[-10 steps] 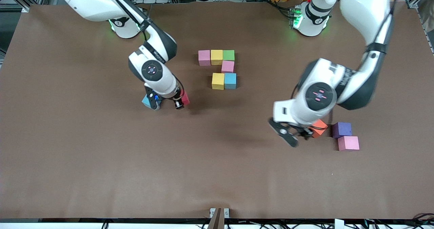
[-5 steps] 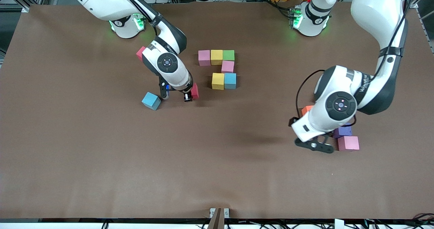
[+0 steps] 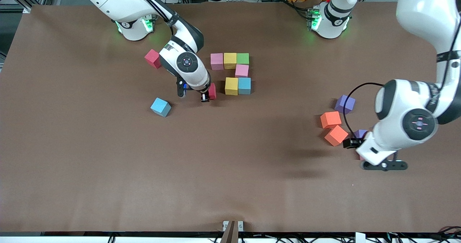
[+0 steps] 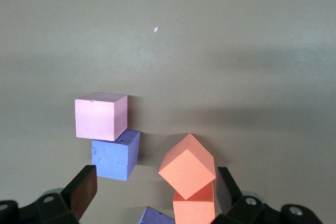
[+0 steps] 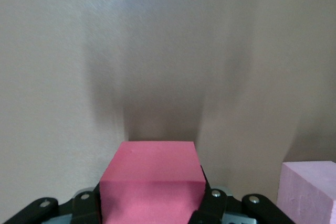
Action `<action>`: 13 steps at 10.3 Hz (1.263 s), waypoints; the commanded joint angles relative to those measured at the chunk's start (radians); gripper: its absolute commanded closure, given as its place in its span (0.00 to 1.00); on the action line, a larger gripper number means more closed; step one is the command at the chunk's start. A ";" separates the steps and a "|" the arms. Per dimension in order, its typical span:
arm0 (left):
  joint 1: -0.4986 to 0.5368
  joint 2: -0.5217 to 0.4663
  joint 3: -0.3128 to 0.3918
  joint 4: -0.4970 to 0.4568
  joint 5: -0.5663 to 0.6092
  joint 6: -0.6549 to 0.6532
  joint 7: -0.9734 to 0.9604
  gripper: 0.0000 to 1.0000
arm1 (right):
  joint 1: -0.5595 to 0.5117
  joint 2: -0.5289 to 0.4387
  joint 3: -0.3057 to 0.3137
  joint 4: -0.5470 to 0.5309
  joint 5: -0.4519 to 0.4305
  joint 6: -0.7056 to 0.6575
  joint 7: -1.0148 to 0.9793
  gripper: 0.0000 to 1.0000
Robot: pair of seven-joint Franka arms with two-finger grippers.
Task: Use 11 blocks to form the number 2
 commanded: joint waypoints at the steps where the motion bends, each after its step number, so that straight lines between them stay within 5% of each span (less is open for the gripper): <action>1: 0.085 -0.037 -0.007 -0.072 -0.118 0.006 -0.057 0.00 | 0.022 -0.011 -0.007 -0.017 -0.001 0.038 0.059 1.00; 7: 0.107 -0.138 -0.018 -0.337 -0.117 0.243 -0.275 0.00 | 0.040 0.005 -0.012 -0.029 -0.001 0.091 0.095 1.00; 13: 0.046 -0.085 -0.029 -0.357 -0.108 0.313 -0.522 0.00 | 0.054 0.017 -0.014 -0.029 -0.004 0.113 0.134 1.00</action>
